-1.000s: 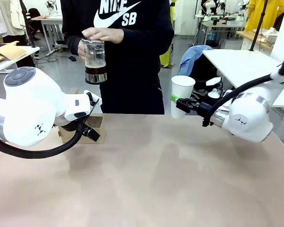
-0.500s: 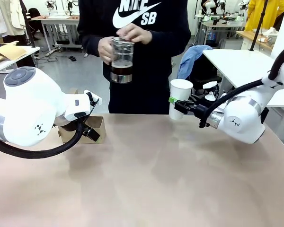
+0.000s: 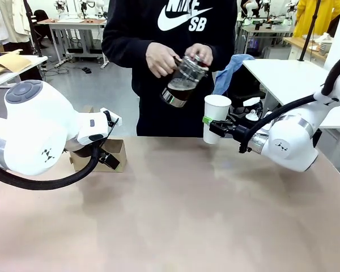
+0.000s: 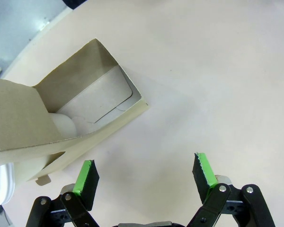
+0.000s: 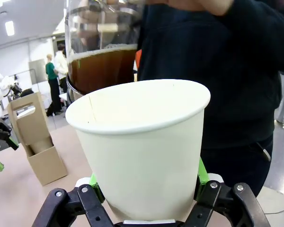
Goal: Pour a drink into a cup and package it in a carrier.
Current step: When a person places the Paper Cup Lid on the 600 ml Paper Cup , lift the 600 ml Paper Cup.
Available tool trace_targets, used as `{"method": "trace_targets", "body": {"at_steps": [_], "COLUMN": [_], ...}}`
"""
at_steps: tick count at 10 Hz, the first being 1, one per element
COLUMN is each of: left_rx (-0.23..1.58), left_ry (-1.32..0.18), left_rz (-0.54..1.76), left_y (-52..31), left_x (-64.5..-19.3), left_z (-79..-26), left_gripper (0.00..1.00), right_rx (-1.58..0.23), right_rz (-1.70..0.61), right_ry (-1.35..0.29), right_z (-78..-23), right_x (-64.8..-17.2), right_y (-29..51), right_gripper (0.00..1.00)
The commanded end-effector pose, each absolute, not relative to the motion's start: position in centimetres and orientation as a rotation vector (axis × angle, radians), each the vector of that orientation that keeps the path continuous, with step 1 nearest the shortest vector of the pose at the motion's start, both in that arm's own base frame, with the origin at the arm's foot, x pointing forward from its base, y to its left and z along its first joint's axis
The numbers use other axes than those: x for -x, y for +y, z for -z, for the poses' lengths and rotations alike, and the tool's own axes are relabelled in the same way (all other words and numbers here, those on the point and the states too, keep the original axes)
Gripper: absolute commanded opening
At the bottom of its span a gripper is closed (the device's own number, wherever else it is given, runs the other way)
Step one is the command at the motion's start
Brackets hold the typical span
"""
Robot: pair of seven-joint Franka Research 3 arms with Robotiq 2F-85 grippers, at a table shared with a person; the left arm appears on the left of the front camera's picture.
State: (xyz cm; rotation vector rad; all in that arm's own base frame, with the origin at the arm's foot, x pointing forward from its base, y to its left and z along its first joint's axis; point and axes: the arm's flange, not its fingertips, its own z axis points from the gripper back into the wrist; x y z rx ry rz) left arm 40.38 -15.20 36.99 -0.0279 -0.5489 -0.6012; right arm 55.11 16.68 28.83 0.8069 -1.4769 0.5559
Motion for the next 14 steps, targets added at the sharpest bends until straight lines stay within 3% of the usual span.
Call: {"method": "trace_targets", "body": {"at_steps": [1, 14], "left_rx": [0.029, 0.029], "left_ry": [-0.55, -0.55], "left_rz": [0.601, 0.601], "left_y": [-15.16, -15.16], "left_x": [-40.37, -40.37], "left_z": [-37.03, -37.03], "left_gripper": [1.0, 1.0], "right_rx": [-0.802, -0.802], "right_rz": [-0.571, -0.571], "right_ry": [-1.47, -1.47], "right_z": [-29.22, -29.22], "right_x": [-54.98, -54.98], "right_y": [16.8, 16.8], "right_gripper": [0.81, 0.81]}}
